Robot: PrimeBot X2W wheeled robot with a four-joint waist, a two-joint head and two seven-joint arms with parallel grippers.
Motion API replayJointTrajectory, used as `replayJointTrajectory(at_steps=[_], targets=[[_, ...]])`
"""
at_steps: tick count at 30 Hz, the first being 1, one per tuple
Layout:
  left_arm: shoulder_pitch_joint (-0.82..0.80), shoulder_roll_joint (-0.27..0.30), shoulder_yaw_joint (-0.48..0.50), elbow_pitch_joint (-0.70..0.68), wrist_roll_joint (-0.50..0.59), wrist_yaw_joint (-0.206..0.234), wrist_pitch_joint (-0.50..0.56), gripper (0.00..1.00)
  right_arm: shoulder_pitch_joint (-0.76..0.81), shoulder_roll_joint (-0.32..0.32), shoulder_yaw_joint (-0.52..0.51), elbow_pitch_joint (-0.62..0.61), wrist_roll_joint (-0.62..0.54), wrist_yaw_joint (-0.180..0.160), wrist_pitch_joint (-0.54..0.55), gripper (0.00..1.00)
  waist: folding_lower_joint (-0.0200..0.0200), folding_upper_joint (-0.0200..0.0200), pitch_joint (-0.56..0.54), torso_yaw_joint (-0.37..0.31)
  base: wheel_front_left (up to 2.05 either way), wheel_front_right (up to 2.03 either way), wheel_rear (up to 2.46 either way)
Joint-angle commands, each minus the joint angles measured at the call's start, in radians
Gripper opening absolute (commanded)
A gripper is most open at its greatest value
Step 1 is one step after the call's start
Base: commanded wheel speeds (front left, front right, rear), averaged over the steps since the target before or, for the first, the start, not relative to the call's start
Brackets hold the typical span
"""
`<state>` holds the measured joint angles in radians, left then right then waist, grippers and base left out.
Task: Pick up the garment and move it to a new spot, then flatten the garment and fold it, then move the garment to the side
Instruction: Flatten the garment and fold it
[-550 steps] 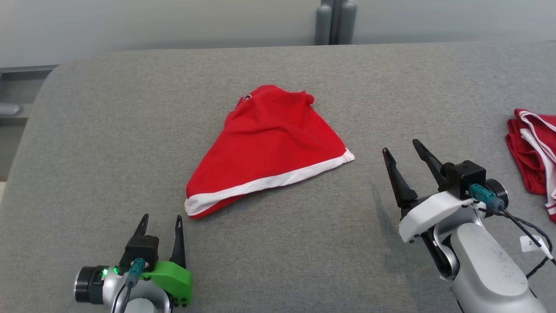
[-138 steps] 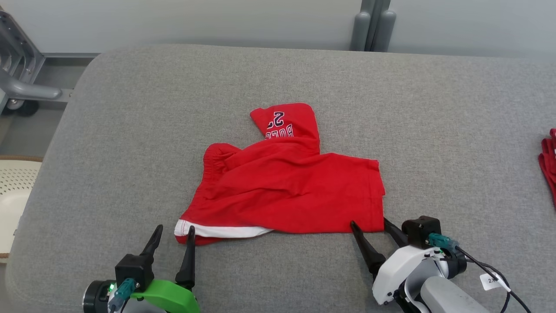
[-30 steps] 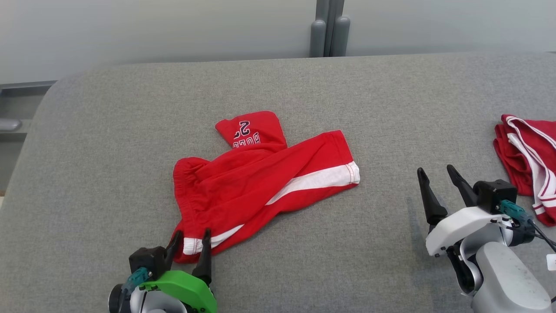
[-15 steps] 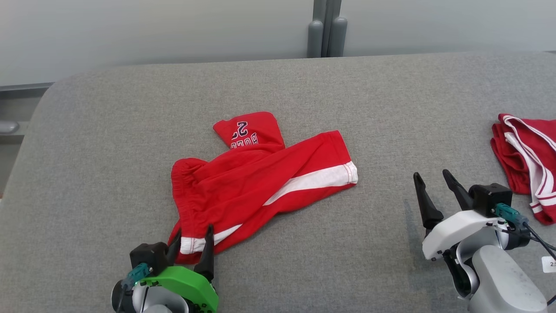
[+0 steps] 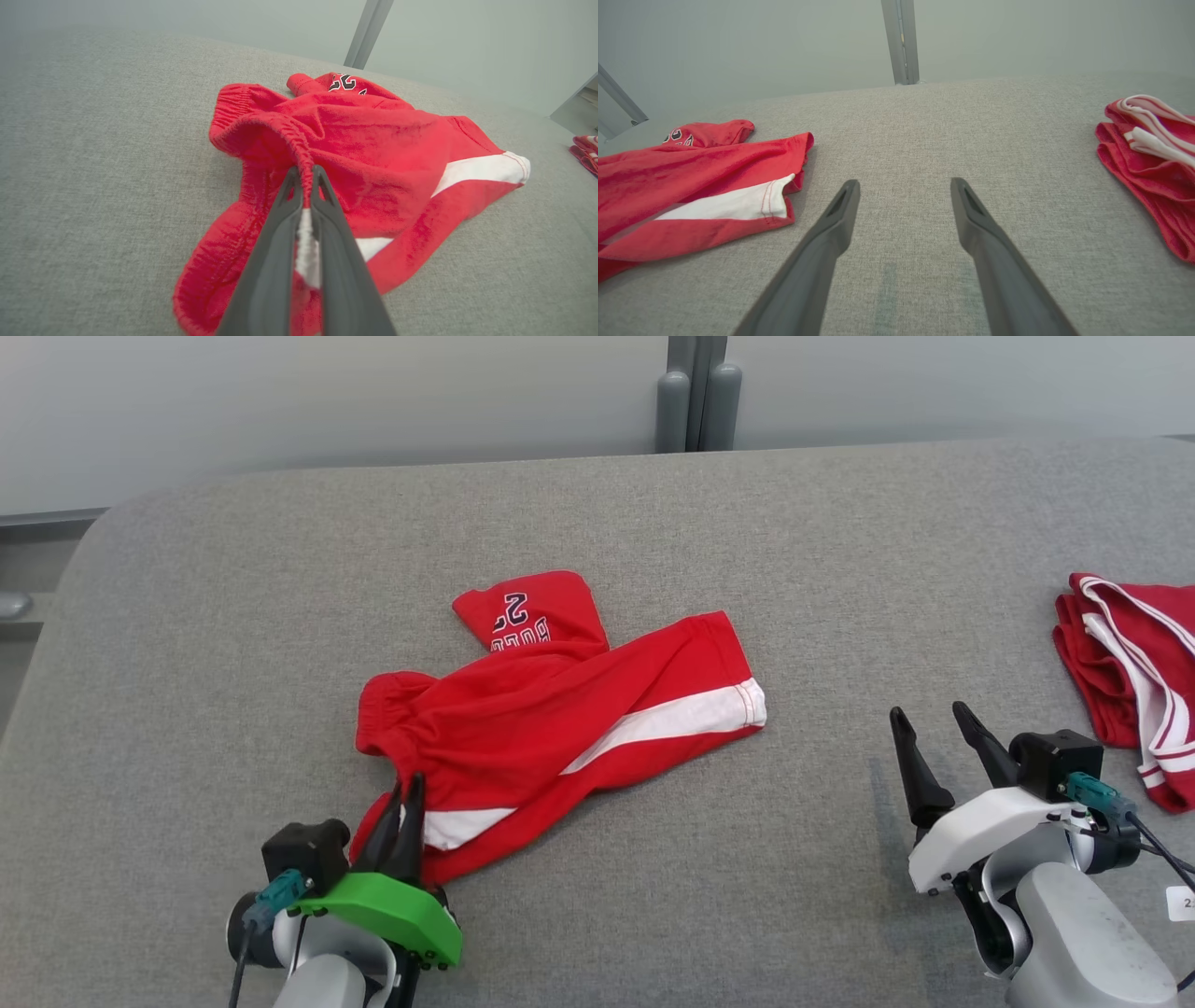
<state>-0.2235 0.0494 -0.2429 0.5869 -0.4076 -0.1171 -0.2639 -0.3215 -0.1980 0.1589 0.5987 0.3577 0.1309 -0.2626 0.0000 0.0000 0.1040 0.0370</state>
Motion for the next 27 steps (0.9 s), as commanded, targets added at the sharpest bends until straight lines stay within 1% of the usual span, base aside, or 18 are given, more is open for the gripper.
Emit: replayJointTrajectory(at_steps=[1,6,12,20,25,27], targets=[[-0.011,0.003,0.014,-0.019,0.015,0.004,0.001,0.0,-0.006,-0.003,-0.002,0.0,0.002,-0.001,-0.002,1.0,0.0,0.0,0.004,0.003,0.0,0.0,0.0],[-0.006,0.003,0.059,-0.076,0.042,0.016,0.001,0.0,-0.015,-0.006,0.005,0.002,0.004,-0.001,-0.002,1.0,0.0,0.0,0.021,0.003,0.0,0.0,0.0],[-0.038,0.003,0.14,-0.05,0.067,0.057,0.001,0.0,-0.034,-0.008,0.024,0.008,0.005,-0.001,-0.002,1.0,0.0,0.0,0.046,-0.023,0.0,0.0,0.0],[-0.038,0.003,0.202,-0.011,0.104,0.069,0.001,0.0,-0.036,-0.015,0.024,0.009,0.007,-0.001,-0.002,1.0,0.0,0.0,0.05,-0.054,0.0,0.0,0.0],[-0.029,0.004,0.244,-0.018,0.14,0.102,0.001,0.0,-0.031,-0.01,0.021,0.008,0.01,-0.001,-0.002,1.0,0.0,0.0,0.043,-0.071,0.0,0.0,0.0],[-0.016,0.004,0.26,-0.016,0.158,0.115,0.001,0.16,-0.027,-0.007,0.025,0.008,0.008,-0.001,-0.002,1.0,0.0,0.0,0.036,-0.077,0.0,0.0,0.0]])
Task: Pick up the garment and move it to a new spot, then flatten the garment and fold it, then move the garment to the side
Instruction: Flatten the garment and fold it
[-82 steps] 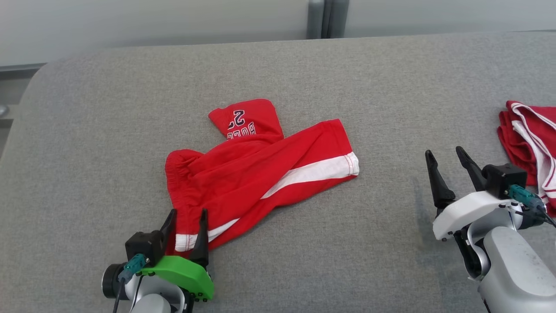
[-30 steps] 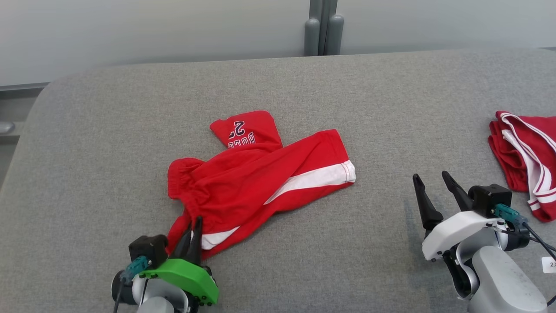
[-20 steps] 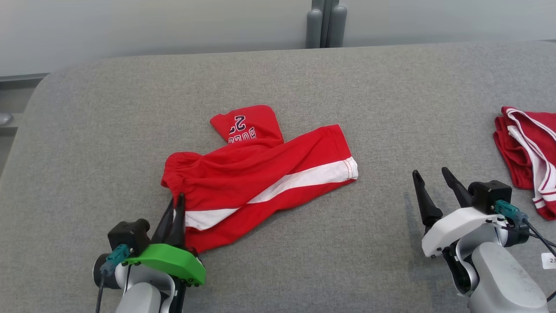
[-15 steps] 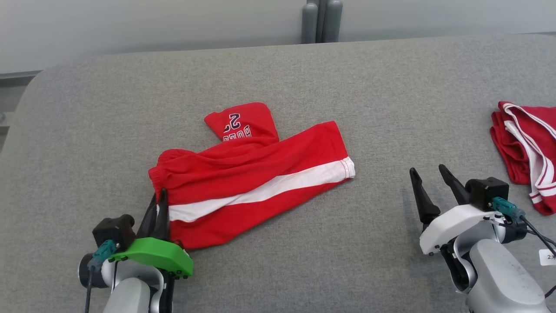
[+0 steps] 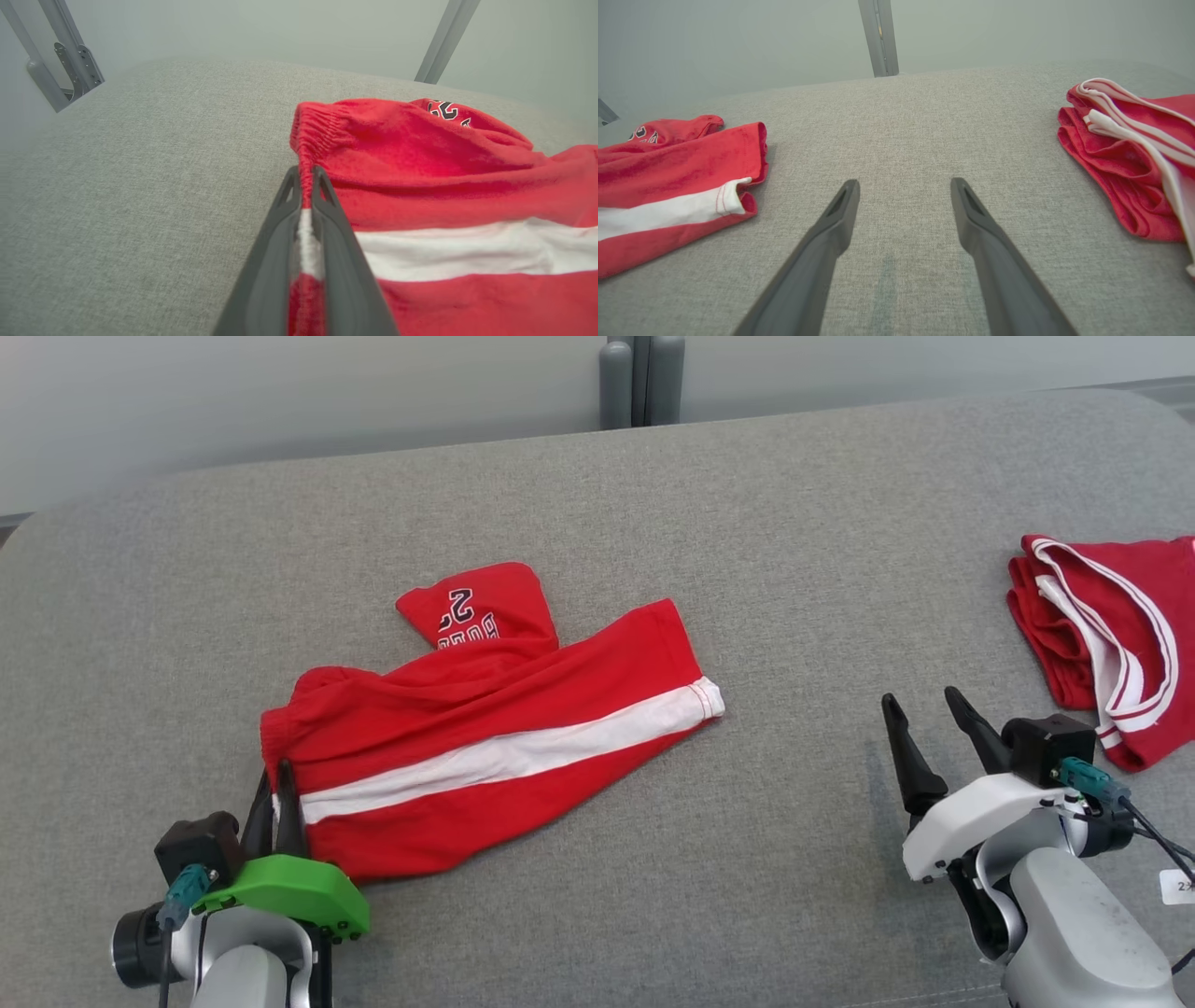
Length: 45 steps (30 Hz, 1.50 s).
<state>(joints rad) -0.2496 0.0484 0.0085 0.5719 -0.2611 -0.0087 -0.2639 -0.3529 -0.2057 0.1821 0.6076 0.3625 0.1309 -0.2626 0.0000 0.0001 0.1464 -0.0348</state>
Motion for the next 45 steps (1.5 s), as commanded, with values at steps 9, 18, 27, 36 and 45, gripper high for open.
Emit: replayJointTrajectory(at_steps=[9,18,27,36,45], targets=[[0.068,0.004,0.057,-0.022,0.082,0.036,0.001,1.0,0.028,0.015,-0.005,-0.028,-0.004,-0.001,-0.002,1.0,0.0,-0.0001,-0.057,-0.015,0.0,0.0,0.0],[0.158,0.006,0.094,-0.133,0.163,0.03,0.001,1.0,0.098,0.043,-0.059,-0.159,-0.063,-0.001,-0.002,1.0,0.0,-0.0001,-0.116,-0.006,0.0,0.0,0.0],[0.237,0.004,0.057,-0.208,0.162,0.028,0.001,1.0,0.172,0.089,-0.093,-0.245,-0.137,-0.001,-0.002,1.0,0.0,-0.0001,-0.167,-0.005,0.0,0.0,0.0],[0.275,0.005,0.016,-0.233,0.169,0.032,0.001,1.0,0.229,0.124,-0.084,-0.265,-0.182,-0.001,-0.002,1.0,0.0,-0.0001,-0.193,-0.011,0.0,0.0,0.0],[0.295,0.004,-0.011,-0.24,0.174,0.021,0.001,1.0,0.25,0.132,-0.076,-0.279,-0.211,-0.001,-0.002,1.0,0.0,-0.0001,-0.195,-0.01,0.0,0.0,0.0]])
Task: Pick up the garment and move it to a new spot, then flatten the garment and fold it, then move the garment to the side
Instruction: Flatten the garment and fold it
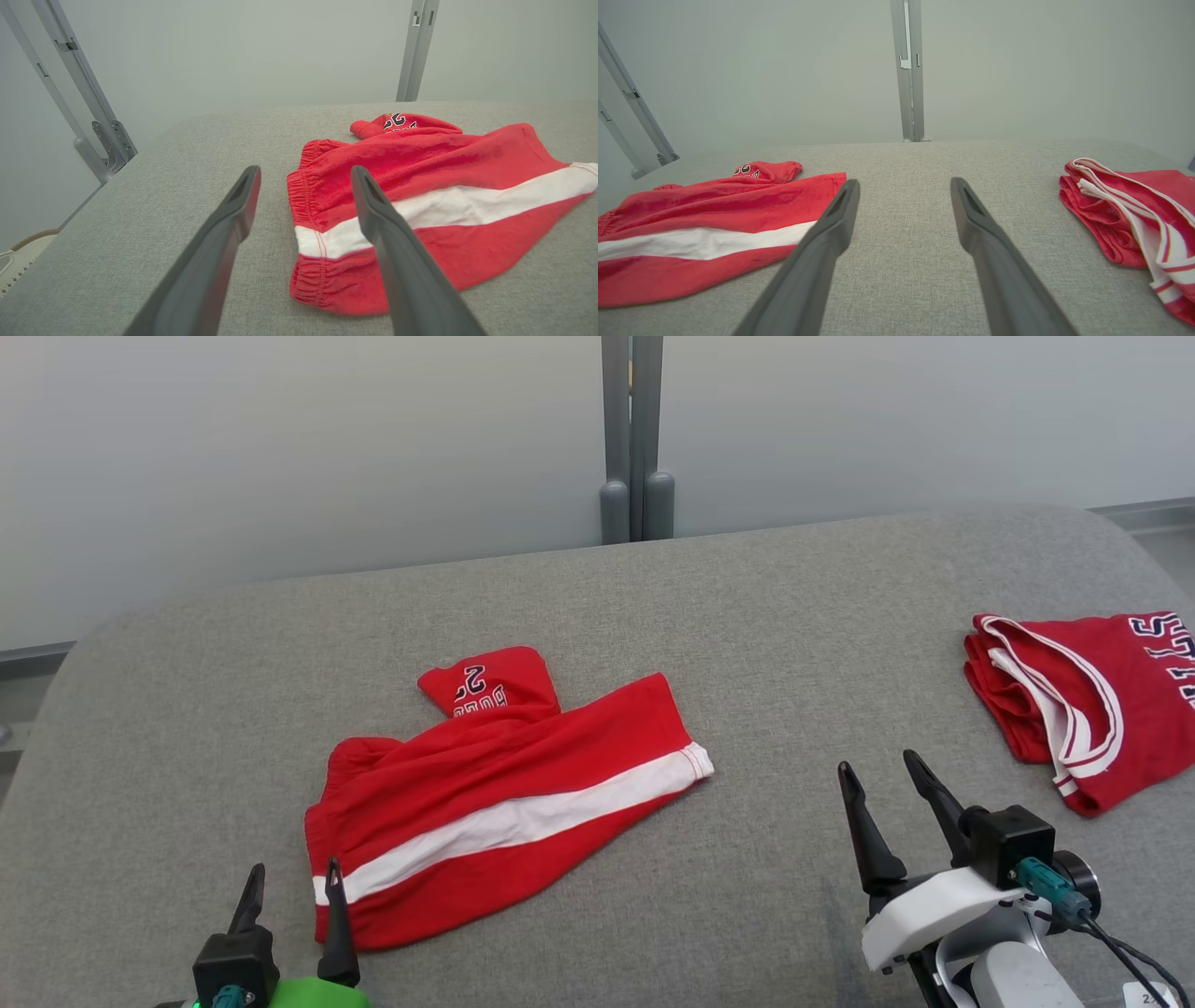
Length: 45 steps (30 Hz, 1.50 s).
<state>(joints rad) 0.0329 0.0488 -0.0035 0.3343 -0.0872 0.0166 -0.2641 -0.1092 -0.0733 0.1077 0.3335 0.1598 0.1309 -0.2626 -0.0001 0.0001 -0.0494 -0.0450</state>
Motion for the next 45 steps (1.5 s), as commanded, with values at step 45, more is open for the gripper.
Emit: replayJointTrajectory(at_steps=[45], targets=[[-0.175,0.004,-0.101,0.138,-0.163,-0.051,0.001,1.0,-0.223,-0.038,0.164,0.209,0.157,-0.001,-0.002,1.0,0.0001,-0.0001,0.224,0.111,0.0,0.0,0.0]])
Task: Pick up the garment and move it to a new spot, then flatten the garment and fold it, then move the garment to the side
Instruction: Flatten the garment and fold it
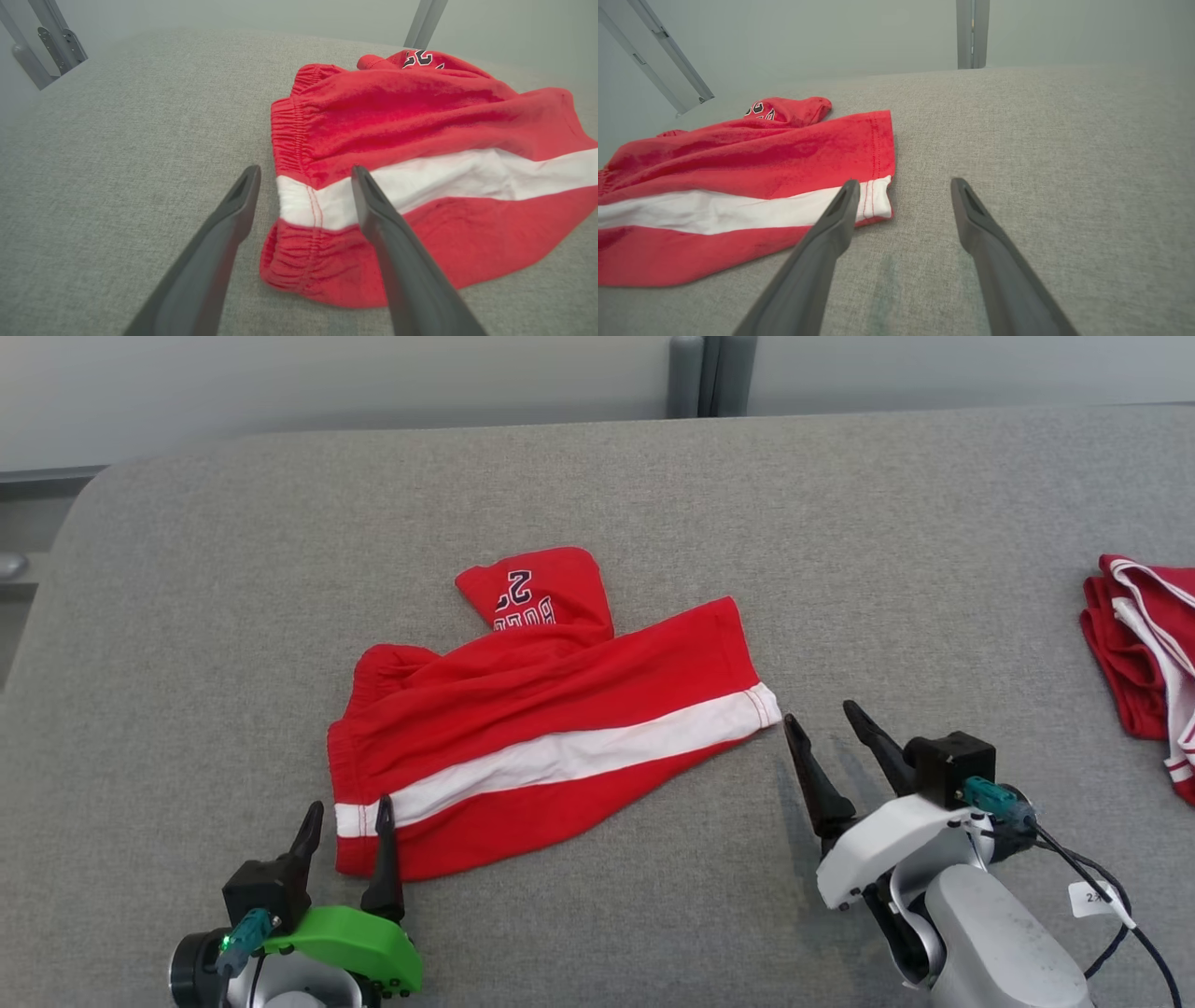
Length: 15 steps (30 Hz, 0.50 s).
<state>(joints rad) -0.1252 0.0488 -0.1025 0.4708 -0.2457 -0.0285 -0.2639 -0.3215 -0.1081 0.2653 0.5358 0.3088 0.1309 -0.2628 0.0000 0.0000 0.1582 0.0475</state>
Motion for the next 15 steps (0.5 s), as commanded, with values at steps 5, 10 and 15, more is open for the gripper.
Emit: replayJointTrajectory(at_steps=[5,10,15], targets=[[-0.028,0.004,-0.031,-0.001,-0.013,-0.004,0.001,1.0,-0.043,-0.014,0.043,0.063,0.068,-0.001,-0.002,1.0,0.0,0.0,0.032,0.047,0.0,0.0,0.0],[-0.034,0.004,-0.051,-0.008,-0.023,-0.005,0.001,1.0,-0.062,-0.026,0.06,0.088,0.102,-0.001,-0.002,1.0,0.0,0.0,0.043,0.071,0.0,0.0,0.0],[-0.033,0.004,-0.062,-0.016,-0.029,-0.009,0.001,1.0,-0.077,-0.037,0.087,0.102,0.128,-0.001,-0.002,1.0,0.0,0.0,0.05,0.087,0.0,0.0,0.0]])
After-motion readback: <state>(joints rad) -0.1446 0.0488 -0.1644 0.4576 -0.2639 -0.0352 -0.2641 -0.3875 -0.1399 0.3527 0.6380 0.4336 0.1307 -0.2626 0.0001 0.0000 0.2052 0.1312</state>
